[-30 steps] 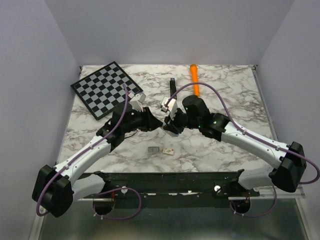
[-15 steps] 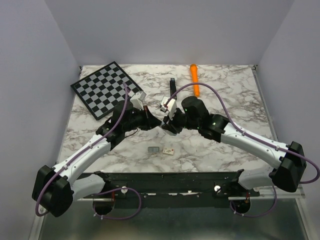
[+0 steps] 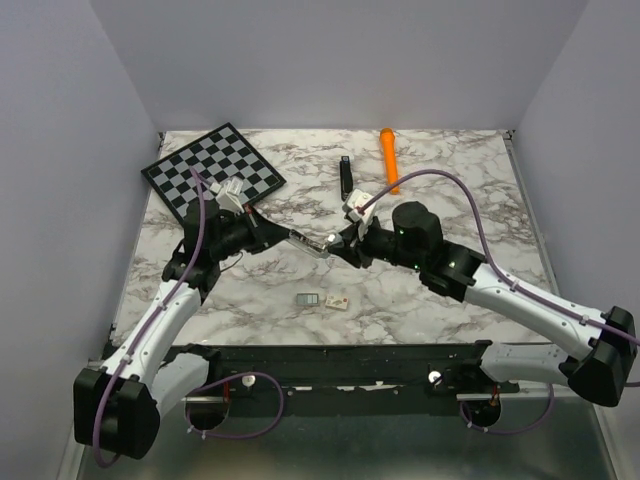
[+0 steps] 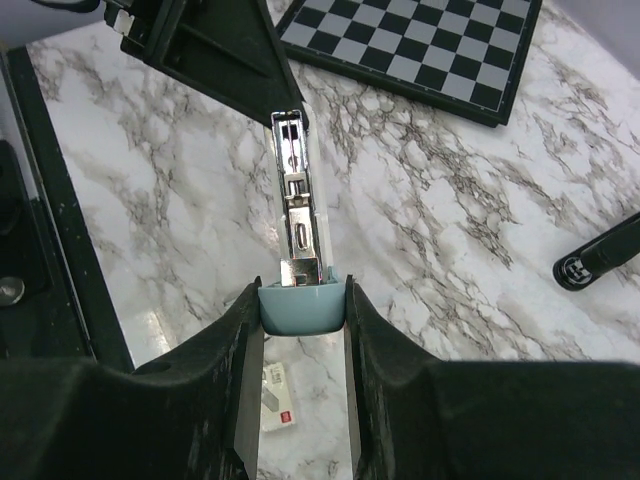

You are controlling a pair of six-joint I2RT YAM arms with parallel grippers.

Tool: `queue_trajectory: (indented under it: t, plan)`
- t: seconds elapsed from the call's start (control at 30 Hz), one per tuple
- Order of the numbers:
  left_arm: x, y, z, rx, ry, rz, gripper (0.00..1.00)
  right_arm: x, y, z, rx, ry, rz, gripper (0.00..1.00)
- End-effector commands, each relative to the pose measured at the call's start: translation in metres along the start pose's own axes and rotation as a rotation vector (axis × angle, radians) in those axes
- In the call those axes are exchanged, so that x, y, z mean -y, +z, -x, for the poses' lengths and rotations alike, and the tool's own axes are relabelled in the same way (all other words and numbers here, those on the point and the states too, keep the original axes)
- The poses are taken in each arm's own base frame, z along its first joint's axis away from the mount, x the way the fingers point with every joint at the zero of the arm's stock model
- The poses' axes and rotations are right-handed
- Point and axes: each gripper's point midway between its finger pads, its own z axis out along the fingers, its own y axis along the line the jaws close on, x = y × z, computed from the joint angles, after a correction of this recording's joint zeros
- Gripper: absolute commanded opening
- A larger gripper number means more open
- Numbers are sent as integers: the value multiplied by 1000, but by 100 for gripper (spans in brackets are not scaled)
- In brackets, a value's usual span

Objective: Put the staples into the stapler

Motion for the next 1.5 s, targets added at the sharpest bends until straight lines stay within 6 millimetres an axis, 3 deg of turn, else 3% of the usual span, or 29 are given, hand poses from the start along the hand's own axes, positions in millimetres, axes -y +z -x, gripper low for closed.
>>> queue_trajectory:
  t: [0.0,0.13,0.27,0.4,0.7,1.07,1.2,1.33,1.43,1.47]
  plan:
    - [-28,-1,2,50,-126,43,0,28,-38,73,367,92,-173,1]
    - [-25,2,-6,45,-218,-29,0,36,-68,90,605,123,-237,1]
    - [-38,8,-20,6,-307,-16,0,40,-87,104,725,208,-264,0]
    - [-44,12,-29,-23,-369,-15,0,45,-112,131,875,215,-285,1]
    - [-74,15,-57,-90,-474,92,0,50,-141,169,1021,157,-317,1]
    - [-100,17,-93,-142,-640,138,0,54,-143,160,1008,142,-327,1]
    - [-93,19,-89,-135,-655,87,0,55,-143,156,1006,152,-336,1]
    - [-92,19,-89,-141,-648,91,0,63,-157,163,1045,140,-391,1]
    - [-94,18,-89,-146,-622,109,12,62,-158,166,1041,111,-389,1]
    - [-94,18,-86,-138,-611,113,23,62,-156,165,1032,104,-386,1]
